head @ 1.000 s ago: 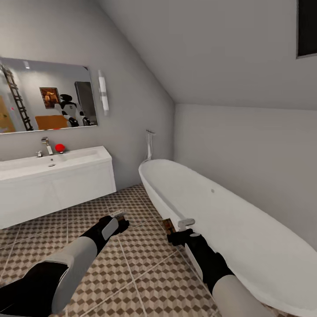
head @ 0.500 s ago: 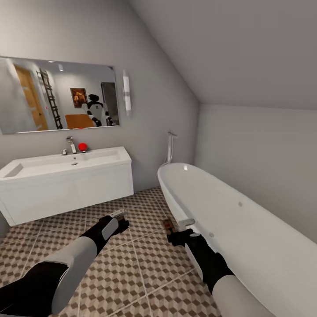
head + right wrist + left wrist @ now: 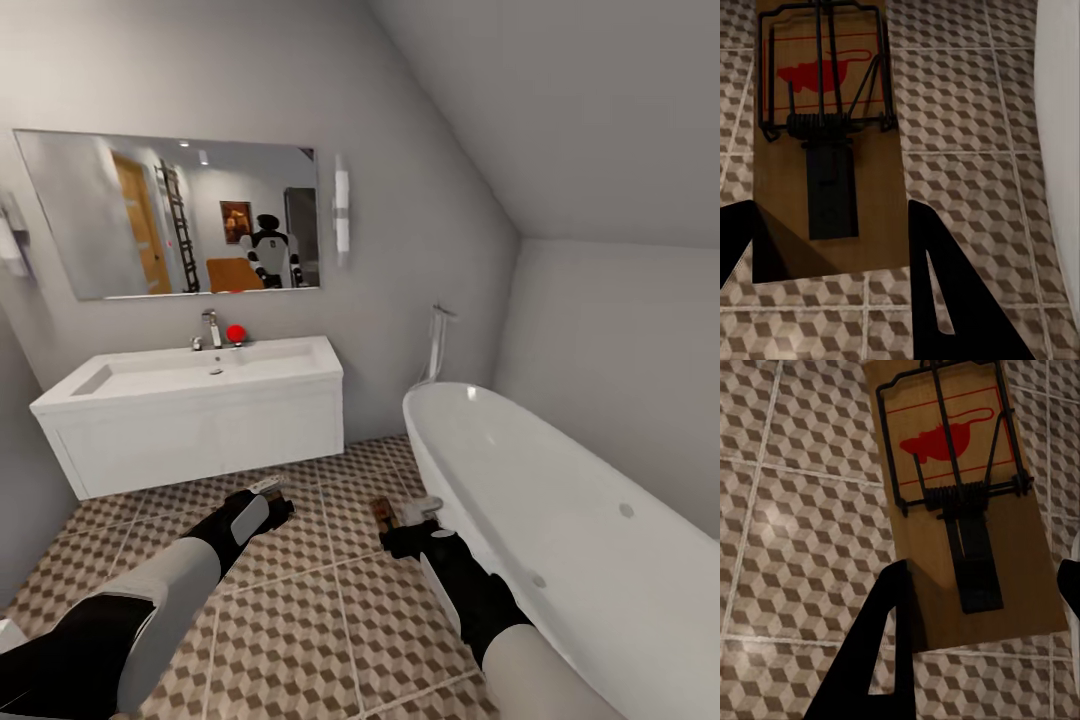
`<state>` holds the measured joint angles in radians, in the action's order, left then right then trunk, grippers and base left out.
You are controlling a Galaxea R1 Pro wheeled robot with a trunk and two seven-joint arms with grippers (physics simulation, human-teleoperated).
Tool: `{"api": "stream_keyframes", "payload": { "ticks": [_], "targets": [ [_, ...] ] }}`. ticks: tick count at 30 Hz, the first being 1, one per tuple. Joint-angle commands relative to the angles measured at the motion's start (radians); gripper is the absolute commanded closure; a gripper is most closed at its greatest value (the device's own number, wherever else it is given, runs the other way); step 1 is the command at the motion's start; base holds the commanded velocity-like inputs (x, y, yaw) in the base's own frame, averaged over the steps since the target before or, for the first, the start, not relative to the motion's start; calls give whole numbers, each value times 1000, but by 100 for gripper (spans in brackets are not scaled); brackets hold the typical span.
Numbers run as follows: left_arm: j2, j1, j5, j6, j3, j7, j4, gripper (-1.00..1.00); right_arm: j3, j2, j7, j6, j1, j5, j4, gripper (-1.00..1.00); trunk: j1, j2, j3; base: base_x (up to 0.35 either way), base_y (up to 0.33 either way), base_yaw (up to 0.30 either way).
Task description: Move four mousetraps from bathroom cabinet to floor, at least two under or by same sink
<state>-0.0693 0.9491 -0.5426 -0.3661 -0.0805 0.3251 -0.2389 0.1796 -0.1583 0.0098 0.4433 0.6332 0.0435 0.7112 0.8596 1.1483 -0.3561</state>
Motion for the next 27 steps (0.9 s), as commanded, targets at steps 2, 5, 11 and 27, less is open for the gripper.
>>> {"api": "stream_keyframes", "payload": {
  "ticks": [2, 5, 11, 27],
  "targets": [
    [0, 0, -10, -4, -8, 8, -2, 100, 0, 0, -4, 6, 0, 2, 2, 100, 1, 1, -1, 321, 0, 294],
    [0, 0, -10, -4, -8, 8, -2, 100, 0, 0, -4, 6, 0, 2, 2, 100, 1, 1, -1, 321, 0, 294],
    [0, 0, -10, -4, -8, 8, -2, 100, 0, 0, -4, 6, 0, 2, 2, 100, 1, 1, -1, 321, 0, 294],
    [0, 0, -10, -4, -8, 8, -2, 100, 1, 0, -2, 5, 0, 3, 2, 100, 1, 1, -1, 321, 0, 178]
  ]
}}
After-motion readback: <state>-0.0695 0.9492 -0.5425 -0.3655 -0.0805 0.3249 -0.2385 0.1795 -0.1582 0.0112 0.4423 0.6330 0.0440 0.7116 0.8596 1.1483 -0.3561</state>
